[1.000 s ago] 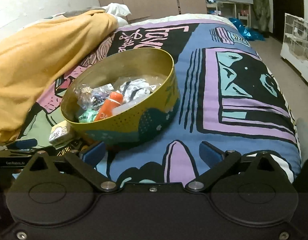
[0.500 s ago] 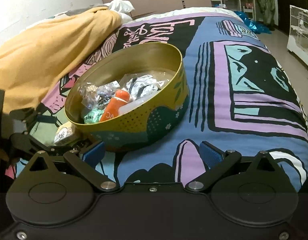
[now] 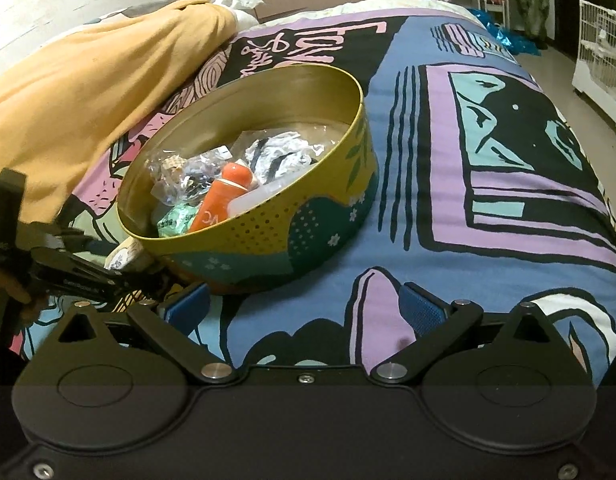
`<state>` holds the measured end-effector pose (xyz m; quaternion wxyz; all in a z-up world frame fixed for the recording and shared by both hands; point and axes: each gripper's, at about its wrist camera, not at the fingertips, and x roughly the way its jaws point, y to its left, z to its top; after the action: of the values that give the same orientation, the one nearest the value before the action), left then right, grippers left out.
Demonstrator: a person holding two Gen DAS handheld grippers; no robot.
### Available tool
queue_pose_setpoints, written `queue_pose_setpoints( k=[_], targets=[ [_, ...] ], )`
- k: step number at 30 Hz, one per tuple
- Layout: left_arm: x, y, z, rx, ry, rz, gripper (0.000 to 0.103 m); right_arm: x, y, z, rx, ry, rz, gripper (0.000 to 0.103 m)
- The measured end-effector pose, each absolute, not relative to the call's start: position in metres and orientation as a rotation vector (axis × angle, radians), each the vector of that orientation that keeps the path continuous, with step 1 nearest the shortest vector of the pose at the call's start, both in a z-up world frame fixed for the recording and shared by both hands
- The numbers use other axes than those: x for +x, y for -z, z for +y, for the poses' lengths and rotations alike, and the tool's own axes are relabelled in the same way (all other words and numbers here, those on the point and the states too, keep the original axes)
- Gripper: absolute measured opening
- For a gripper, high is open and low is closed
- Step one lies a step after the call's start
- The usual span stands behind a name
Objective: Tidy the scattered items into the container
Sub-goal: 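Move the left gripper onto the rabbit soap box beside the tin, then close the left gripper on the rabbit soap box and lift it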
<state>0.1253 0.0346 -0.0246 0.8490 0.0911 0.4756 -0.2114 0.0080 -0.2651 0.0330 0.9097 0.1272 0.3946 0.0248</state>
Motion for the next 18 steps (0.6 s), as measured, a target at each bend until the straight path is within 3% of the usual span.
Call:
queue_pose_setpoints(
  k=[8, 18],
  targets=[
    [0.087, 0.013, 0.055, -0.037, 0.313, 1.03, 0.052, 0.006, -0.032, -0.265, 0.253, -0.047, 0.815, 0.101],
    [0.056, -0.005, 0.032, -0.041, 0.243, 1.019, 0.052, 0.004, -0.027, -0.264, 0.235, -0.041, 0.848, 0.101]
  ],
)
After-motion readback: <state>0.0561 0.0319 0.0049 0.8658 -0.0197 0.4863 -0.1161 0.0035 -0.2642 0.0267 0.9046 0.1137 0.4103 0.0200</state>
